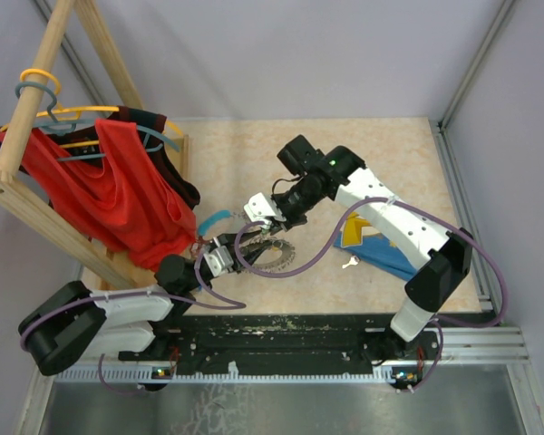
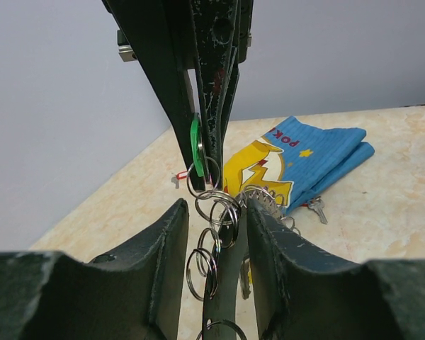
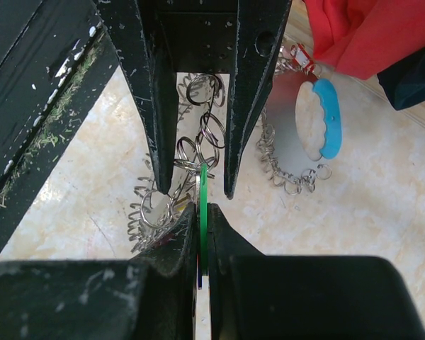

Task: Remove the keys from the keyring
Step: Remove the key from the keyring.

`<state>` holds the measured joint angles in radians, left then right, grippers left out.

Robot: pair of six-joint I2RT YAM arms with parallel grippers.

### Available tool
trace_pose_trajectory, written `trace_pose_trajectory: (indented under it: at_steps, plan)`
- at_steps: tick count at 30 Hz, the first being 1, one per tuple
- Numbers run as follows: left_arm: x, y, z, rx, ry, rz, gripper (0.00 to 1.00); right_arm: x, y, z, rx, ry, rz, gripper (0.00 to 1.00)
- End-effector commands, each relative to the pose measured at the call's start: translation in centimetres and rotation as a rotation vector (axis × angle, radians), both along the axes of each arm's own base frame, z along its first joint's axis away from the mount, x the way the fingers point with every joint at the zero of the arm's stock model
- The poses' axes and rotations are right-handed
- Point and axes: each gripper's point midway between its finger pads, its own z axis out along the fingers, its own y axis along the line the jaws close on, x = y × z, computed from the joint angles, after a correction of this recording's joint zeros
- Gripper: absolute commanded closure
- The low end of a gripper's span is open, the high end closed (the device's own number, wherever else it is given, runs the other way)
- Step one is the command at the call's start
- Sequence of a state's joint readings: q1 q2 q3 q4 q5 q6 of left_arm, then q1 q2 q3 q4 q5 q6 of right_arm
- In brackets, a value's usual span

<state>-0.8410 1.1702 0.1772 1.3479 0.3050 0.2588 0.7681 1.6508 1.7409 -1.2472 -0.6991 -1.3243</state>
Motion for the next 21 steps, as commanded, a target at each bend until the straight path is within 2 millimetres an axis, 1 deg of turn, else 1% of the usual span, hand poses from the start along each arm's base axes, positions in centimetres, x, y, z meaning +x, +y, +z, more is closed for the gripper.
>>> trace_pose_trajectory:
  at_steps: [1, 7, 11, 14, 21]
  plan:
    - [-0.22, -0.33, 1.86, -0.044, -0.041, -0.019, 0.56, -0.95, 0.40, 2.39, 0.083, -0.026, 0.036, 1.00]
    - [-0.28, -0.38, 1.91, -0.046, -0.040, -0.023, 0.57, -0.99, 0.45, 2.37, 0.081, -0.026, 0.038, 1.00]
    - [-0.35, -0.18, 2.12, -0.059, -0.044, -0.020, 0.54, -0.95, 0.44, 2.29, 0.079, -0.026, 0.036, 1.00]
    - [-0.40, -0.16, 2.08, -0.059, -0.044, -0.020, 0.54, -0.96, 0.42, 2.35, 0.079, -0.027, 0.035, 1.00]
    - [-0.47, -0.18, 1.91, -0.053, -0.043, -0.025, 0.58, -1.01, 0.41, 2.51, 0.082, -0.028, 0.036, 1.00]
